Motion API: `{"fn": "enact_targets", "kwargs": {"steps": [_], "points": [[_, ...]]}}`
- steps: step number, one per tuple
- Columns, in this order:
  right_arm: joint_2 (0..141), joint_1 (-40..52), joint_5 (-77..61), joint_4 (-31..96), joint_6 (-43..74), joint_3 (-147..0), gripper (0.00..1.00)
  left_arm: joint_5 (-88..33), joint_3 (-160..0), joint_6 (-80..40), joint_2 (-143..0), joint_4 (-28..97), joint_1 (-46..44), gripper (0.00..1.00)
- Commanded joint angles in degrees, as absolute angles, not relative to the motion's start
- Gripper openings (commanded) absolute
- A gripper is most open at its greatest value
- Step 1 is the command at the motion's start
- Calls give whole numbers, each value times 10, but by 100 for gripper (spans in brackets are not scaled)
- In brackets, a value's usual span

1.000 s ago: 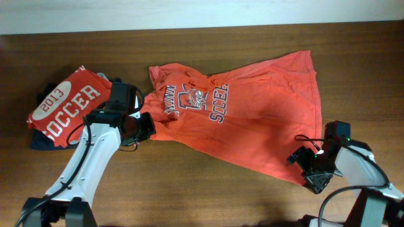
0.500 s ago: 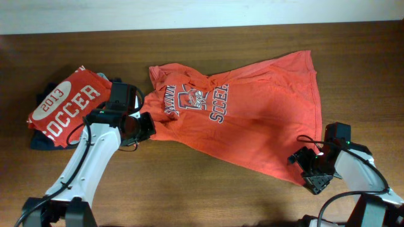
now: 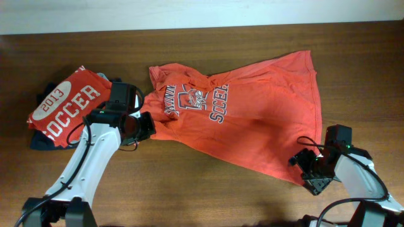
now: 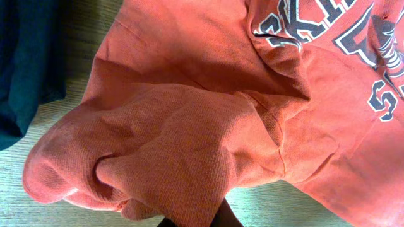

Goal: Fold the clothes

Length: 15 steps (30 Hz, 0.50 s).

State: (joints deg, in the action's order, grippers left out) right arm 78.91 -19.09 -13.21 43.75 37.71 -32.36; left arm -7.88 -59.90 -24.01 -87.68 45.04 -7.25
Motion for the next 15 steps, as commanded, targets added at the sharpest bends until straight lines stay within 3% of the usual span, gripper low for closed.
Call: {"fn": "enact_targets", "kwargs": {"steps": [1, 8, 15], "points": [[847, -184, -250, 364, 288, -251, 72, -71, -607, -225, -880, 450, -70, 3], [807, -184, -251, 416, 202, -365, 72, -71, -607, -222, -880, 450, -70, 4], [755, -184, -249, 470, 191, -449, 73, -71, -607, -222, -880, 452, -70, 4]]}}
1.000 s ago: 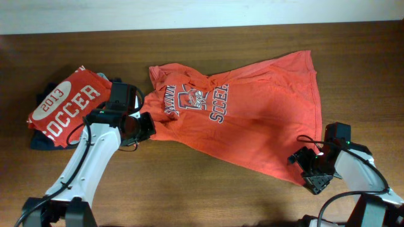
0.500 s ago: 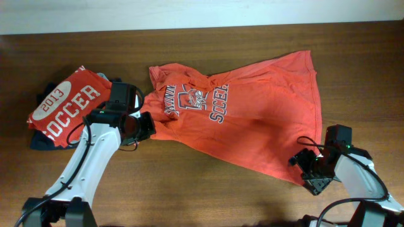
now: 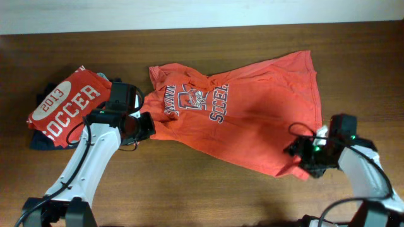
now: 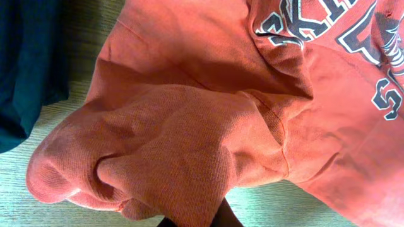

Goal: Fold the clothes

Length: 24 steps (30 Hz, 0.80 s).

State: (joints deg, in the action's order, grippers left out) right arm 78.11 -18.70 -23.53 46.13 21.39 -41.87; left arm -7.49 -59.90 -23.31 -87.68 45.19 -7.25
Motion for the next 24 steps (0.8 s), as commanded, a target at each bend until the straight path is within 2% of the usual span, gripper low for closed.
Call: {"fn": "enact_targets", "kwargs": {"steps": [1, 6, 8, 11, 15, 18, 24], "points": [[752, -184, -249, 475, 191, -452, 73, -71, -607, -222, -880, 452, -70, 4], [754, -184, -236, 510, 204, -452, 72, -71, -607, -222, -880, 452, -70, 4], [754, -184, -213, 562, 227, -451, 77, -71, -607, -222, -880, 452, -70, 4], [754, -184, -211, 619, 230, -436, 79, -71, -607, -222, -880, 452, -70, 4], [754, -184, -197, 628, 247, -396, 82, -71, -607, -222, -880, 450, -70, 5], [754, -184, -191, 614, 272, -346, 86, -71, -607, -222, -880, 450, -70, 8], [754, -185, -173, 474, 356, -262, 85, -71, -607, -216, -880, 450, -70, 8]]}}
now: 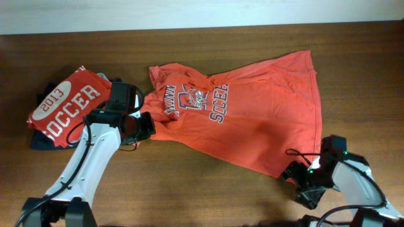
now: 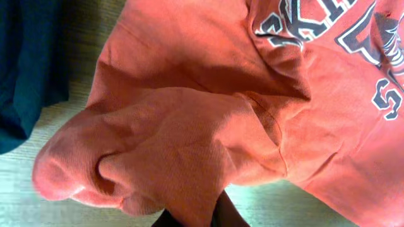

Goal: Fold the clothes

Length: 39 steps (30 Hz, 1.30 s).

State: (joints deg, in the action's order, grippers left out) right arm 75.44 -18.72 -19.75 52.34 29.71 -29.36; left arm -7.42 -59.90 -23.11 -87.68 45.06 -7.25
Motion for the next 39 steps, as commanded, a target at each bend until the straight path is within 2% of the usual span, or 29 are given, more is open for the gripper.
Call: {"fn": "enact_targets", "kwargs": {"steps": [1, 5, 20, 24, 27, 32, 39], "points": [[754, -185, -173, 457, 359, -257, 85, -71, -607, -211, -880, 450, -70, 9], [754, -185, -140, 415, 369, -253, 84, -71, -607, -208, -880, 450, -70, 9], [754, -185, -53, 428, 369, -284, 52, -73, -607, -208, -880, 452, -70, 9], [754, -185, -53, 432, 369, -284, 36, -73, -607, -209, -880, 452, -70, 9], [754, -185, -50, 430, 356, -289, 20, -73, -607, -209, -880, 455, -70, 9], [750, -184, -37, 444, 327, -325, 6, -73, -607, -208, -880, 459, -70, 9], [725, -184, -17, 521, 300, -412, 4, -73, -608, -196, -879, 460, -70, 8]]}}
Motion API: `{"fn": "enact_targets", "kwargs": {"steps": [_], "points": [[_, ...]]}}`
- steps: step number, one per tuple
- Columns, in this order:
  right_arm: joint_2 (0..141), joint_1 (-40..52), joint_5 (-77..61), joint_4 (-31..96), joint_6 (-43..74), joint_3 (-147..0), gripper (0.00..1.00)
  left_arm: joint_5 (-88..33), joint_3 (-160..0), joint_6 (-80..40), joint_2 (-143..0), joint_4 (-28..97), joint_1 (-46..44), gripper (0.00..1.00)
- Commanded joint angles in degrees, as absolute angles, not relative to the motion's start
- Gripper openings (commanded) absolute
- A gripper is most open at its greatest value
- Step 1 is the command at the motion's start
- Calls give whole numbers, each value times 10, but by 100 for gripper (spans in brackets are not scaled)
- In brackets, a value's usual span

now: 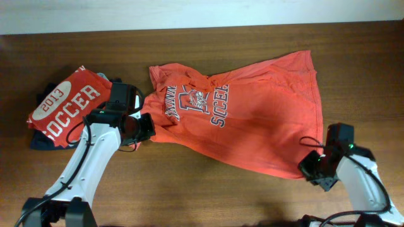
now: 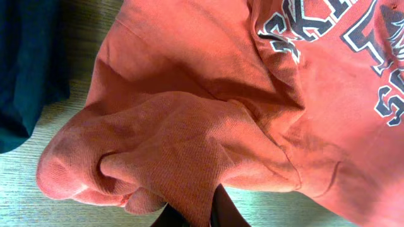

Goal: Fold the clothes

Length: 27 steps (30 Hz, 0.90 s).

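An orange T-shirt [image 1: 252, 120] printed SOCCER lies spread, wrinkled, across the wooden table [image 1: 189, 189]. My left gripper [image 1: 144, 124] is shut on its bunched left sleeve [image 2: 158, 157]. In the left wrist view the cloth runs down between the dark fingertips of that gripper [image 2: 197, 214]. My right gripper [image 1: 314, 169] sits at the shirt's lower right hem corner [image 1: 293, 171] and looks shut on it. Its jaws are small in the overhead view.
A folded red shirt [image 1: 66, 104] printed 2013 SOCCER lies on a dark navy garment [image 2: 25, 69] at the left, close to my left arm. A white wall strip [image 1: 189, 12] borders the table's far edge.
My right gripper has moved right and slightly up, and the hem corner has come with it, drawing the lower edge out. The left gripper keeps its hold on the sleeve.
My left gripper held the bunched sleeve throughout, hardly moving. My right gripper was at the lower right hem, then higher with the corner pulled in, then lower and further left. Now it is out to the right with the hem stretched.
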State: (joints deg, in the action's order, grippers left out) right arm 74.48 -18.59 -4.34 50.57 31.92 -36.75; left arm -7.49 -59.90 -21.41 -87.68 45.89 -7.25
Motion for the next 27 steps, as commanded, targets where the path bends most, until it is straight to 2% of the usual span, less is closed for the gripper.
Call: {"fn": "enact_targets", "kwargs": {"steps": [1, 3, 7, 9, 12, 14, 20, 25, 27], "points": [[720, -184, -17, 531, 288, -429, 4, -73, -608, -196, -879, 462, -70, 7], [710, -184, -16, 556, 276, -461, 4, -73, -615, -196, -878, 475, -70, 5], [698, -184, 2, 593, 251, -528, 4, -72, -634, -176, -866, 496, -70, 7], [697, -184, 5, 593, 245, -550, 4, -72, -642, -170, -862, 496, -70, 12], [698, -184, -5, 576, 246, -557, 4, -73, -649, -170, -862, 484, -70, 30], [701, -184, -13, 570, 246, -557, 4, -72, -649, -170, -862, 476, -70, 36], [709, -184, -15, 556, 246, -557, 4, -82, -649, -160, -862, 472, -70, 38], [709, -184, -15, 550, 246, -557, 4, -133, -649, -62, -862, 514, -95, 38], [709, -184, -15, 550, 246, -557, 4, -133, -648, -45, -862, 541, -110, 43]]}}
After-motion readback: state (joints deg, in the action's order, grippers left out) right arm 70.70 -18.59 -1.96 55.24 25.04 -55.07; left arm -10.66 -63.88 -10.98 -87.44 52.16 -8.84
